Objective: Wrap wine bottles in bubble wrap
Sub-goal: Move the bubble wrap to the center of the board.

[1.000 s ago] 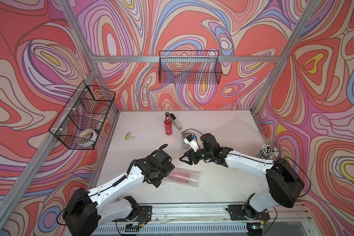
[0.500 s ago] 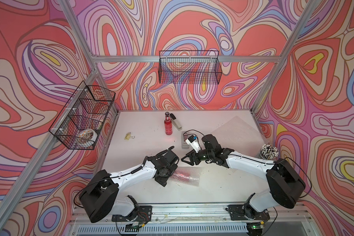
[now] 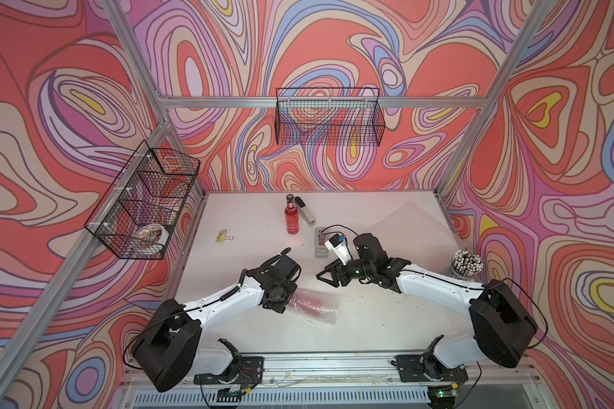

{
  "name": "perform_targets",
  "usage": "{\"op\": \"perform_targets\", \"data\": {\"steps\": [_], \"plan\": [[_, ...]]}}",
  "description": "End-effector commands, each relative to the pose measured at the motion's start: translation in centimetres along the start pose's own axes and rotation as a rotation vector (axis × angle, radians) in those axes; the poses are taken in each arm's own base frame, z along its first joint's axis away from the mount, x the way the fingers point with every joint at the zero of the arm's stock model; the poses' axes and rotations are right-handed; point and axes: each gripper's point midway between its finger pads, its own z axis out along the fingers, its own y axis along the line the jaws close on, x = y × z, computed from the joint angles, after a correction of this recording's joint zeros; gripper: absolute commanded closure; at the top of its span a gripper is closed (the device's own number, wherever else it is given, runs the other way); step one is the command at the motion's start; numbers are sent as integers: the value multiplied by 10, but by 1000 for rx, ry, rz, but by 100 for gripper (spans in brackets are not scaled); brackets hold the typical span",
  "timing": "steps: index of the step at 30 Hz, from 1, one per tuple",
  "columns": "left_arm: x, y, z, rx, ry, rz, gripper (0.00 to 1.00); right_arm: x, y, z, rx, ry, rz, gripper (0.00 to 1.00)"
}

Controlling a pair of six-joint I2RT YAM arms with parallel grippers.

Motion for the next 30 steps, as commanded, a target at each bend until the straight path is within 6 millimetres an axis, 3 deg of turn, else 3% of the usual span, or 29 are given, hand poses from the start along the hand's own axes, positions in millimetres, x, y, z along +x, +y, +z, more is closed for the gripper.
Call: {"op": "perform_targets", "data": {"steps": [1,10,15,19,24,27,30], "plan": [[-49,61,-4,-209,-150,27,45,0,-2,-7,25,-8,6,36],[-119,78,-21,-245,-241,-42,46,-1,-19,-15,92,-7,27,37],[-137,79,-28,-221,-258,-85,44,-3,-42,-27,162,-2,67,35],[-134,76,-24,-208,-230,-91,35,-6,-73,-42,285,4,138,33],[-135,70,-31,-167,-238,-76,3,-14,-128,-74,526,-46,290,21],[-137,56,-44,-113,-249,-31,0,-19,-165,-92,748,-58,358,11],[-137,37,-63,-44,-249,45,0,-23,-197,-101,914,-44,445,9]]}}
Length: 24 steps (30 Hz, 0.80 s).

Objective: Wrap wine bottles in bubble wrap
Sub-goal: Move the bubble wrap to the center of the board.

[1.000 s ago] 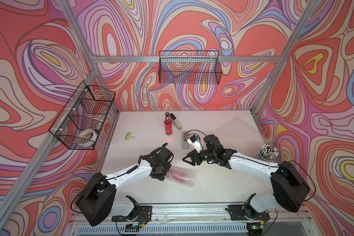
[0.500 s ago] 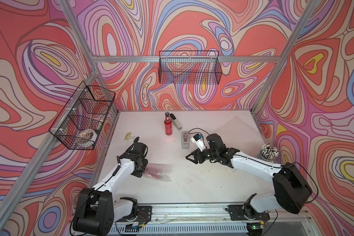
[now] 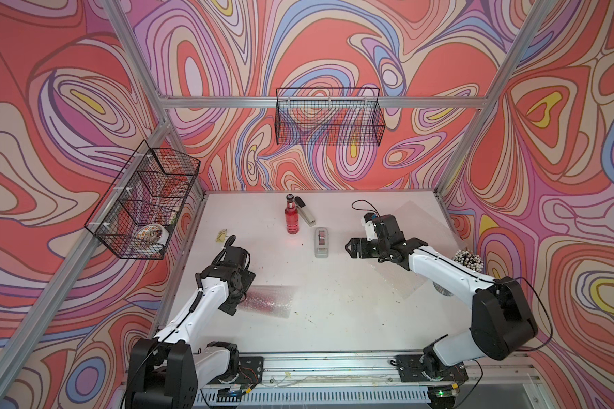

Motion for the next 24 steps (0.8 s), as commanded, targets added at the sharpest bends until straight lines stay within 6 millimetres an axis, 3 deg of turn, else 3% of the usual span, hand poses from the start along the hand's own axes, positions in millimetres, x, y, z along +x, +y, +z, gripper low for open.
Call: {"op": "perform_targets", "data": {"steps": [1,6,15,20,24], "plan": [[-6,-16,-29,68,-16,94,0,-6,-51,15,294,14,120,8],[13,-45,-53,199,64,153,0,-7,-76,53,446,57,215,8],[54,-94,-56,351,185,275,0,3,-95,104,551,135,249,12],[60,-101,-53,375,200,313,0,16,-96,111,549,188,213,33],[62,-103,-51,381,210,327,0,33,-95,103,533,246,133,65]]}}
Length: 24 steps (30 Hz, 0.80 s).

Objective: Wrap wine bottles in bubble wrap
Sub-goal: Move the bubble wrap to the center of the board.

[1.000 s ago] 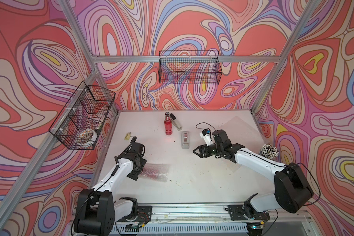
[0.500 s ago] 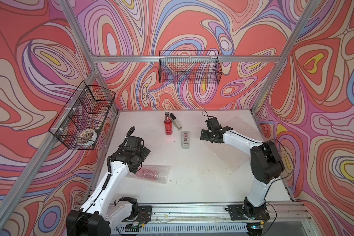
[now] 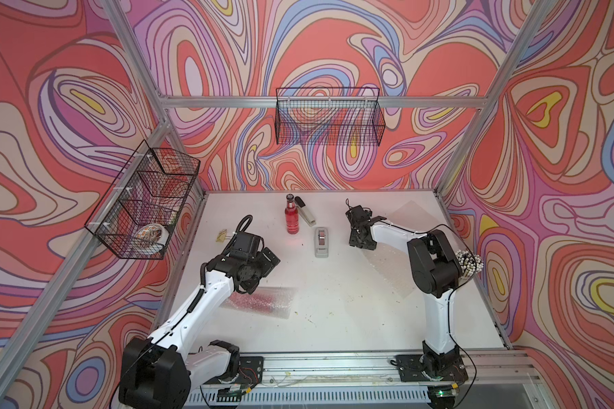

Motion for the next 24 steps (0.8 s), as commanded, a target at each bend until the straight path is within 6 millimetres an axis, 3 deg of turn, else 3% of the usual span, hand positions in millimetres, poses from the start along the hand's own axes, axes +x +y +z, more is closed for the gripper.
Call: {"op": "perform_targets", "data": {"steps": [1,4,8,15,19,24], "plan": [[0,-8,2,28,7,30,0,31,-17,1,38,84,-119,73],[-1,-10,2,31,4,44,0,37,-12,-18,-10,67,-217,100],[-7,-14,-3,29,-23,79,0,67,22,-56,-227,77,-408,100],[-23,-15,-15,1,-75,141,0,158,68,-134,-473,99,-725,100],[-30,-10,-18,-11,-85,143,0,214,77,-172,-655,178,-853,100],[-35,-9,-18,-15,-92,147,0,271,83,-197,-785,285,-1000,100]]}}
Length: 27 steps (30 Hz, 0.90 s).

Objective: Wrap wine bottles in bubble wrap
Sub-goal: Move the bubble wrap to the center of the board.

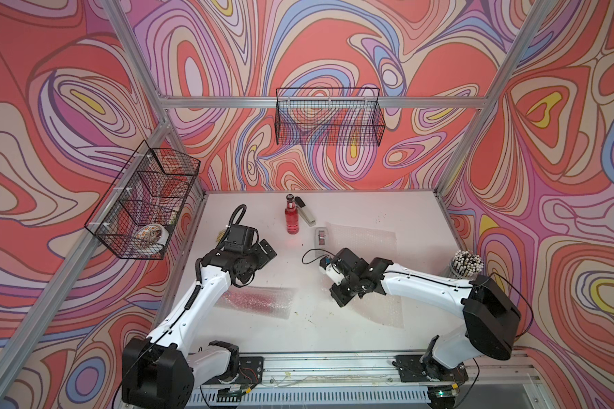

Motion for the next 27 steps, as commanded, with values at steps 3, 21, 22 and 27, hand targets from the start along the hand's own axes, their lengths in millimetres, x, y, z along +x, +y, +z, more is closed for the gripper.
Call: {"op": "perform_targets", "data": {"steps": [3,21,22,27], "plan": [[-4,4,-5,-30,-8,29,0,25,56,11,-210,116,-109,100],[0,-2,-10,12,8,28,0,13,84,1,-224,25,-230,51],[1,-4,-10,21,12,31,0,6,81,-6,-229,-13,-210,48],[5,-16,-11,79,40,40,0,-28,22,-30,-186,-166,62,44]]}}
